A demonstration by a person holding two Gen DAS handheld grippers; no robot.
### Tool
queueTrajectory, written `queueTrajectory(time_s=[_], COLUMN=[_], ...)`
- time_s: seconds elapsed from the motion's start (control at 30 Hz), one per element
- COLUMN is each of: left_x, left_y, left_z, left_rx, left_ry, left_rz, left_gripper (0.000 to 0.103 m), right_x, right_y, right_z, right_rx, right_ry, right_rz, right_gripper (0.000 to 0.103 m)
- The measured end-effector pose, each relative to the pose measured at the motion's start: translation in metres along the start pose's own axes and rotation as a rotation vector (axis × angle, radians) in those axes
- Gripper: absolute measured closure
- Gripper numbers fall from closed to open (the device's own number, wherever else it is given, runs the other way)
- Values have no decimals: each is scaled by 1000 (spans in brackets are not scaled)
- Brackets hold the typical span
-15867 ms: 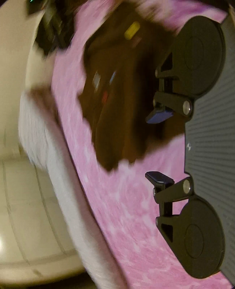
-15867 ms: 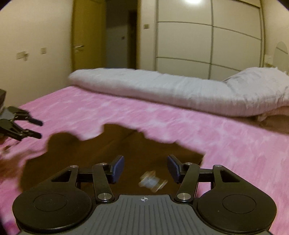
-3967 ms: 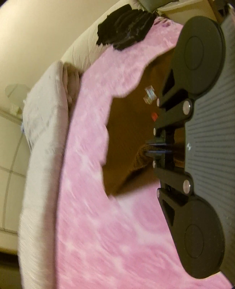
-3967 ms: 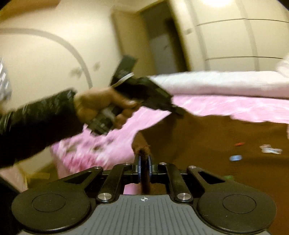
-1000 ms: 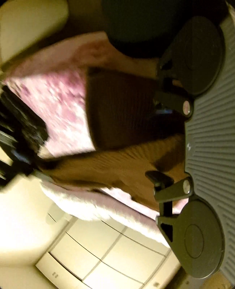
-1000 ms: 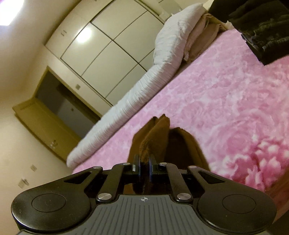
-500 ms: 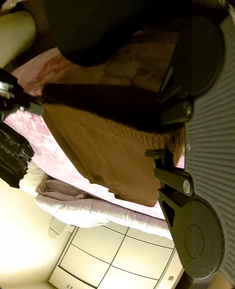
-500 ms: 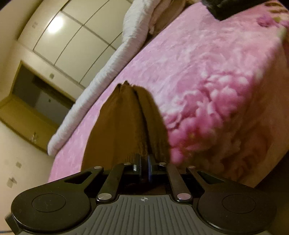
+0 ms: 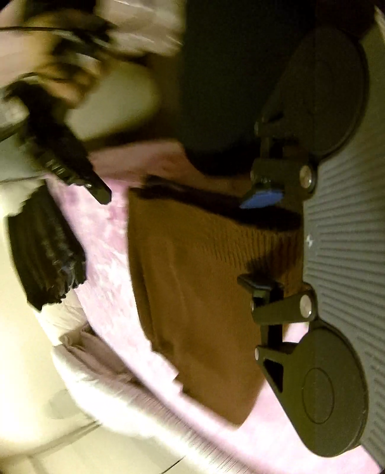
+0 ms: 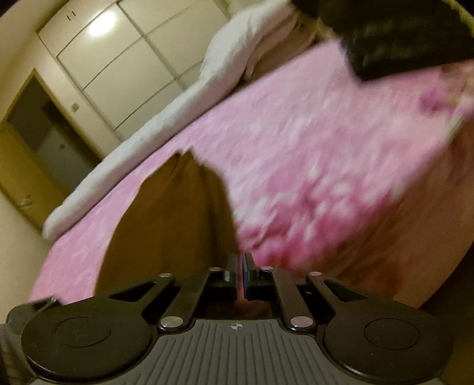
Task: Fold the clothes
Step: 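Open the left gripper, then open the right gripper and release the vest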
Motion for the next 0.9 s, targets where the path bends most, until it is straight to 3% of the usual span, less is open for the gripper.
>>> queueTrajectory(time_s=[0.1, 0.17, 0.3, 0.4, 0.53, 0.57, 0.6, 0.67, 0.77, 0.9], left_x=[19, 24, 15, -4, -29, -32, -29, -33, -52, -87], left_y=[21, 34, 63, 90, 110, 114, 117, 132, 157, 181], left_z=[1, 1, -2, 0, 9, 10, 12, 9, 7, 12], left_rx=[108, 151, 154, 210, 224, 217, 207, 211, 222, 226], left_ry=[-76, -84, -10, 10, 53, 50, 31, 6, 12, 71], left_rz=[34, -5, -150, -166, -157, -158, -163, -176, -200, -217], left_gripper=[60, 60, 60, 60, 60, 60, 60, 60, 60, 60], right_x=[9, -2, -55, -98, -133, -134, -133, -127, -126, -168], right_y=[13, 29, 64, 80, 62, 54, 48, 42, 64, 92], right_z=[-13, -22, -31, -32, -36, -39, -44, -56, -75, -83], right_rx=[54, 108, 230, 353, 430, 435, 412, 300, 336, 473], right_ry=[-75, -67, 58, 118, 192, 187, 191, 198, 139, 156], right_rz=[-27, -65, -105, -98, -44, -42, -49, -81, -114, -161], right_gripper=[94, 93, 83, 73, 74, 82, 86, 86, 84, 79])
Point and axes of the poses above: each gripper's, at about its wrist camera, not at the fingertips, and x roughly against the way its jaws point, y to its left, z to its underside, the point moved 4 cm from there along -x, roughly the way its jaws point, and after that the axes turned 8 degrees about -x, right-handed, at the moved point
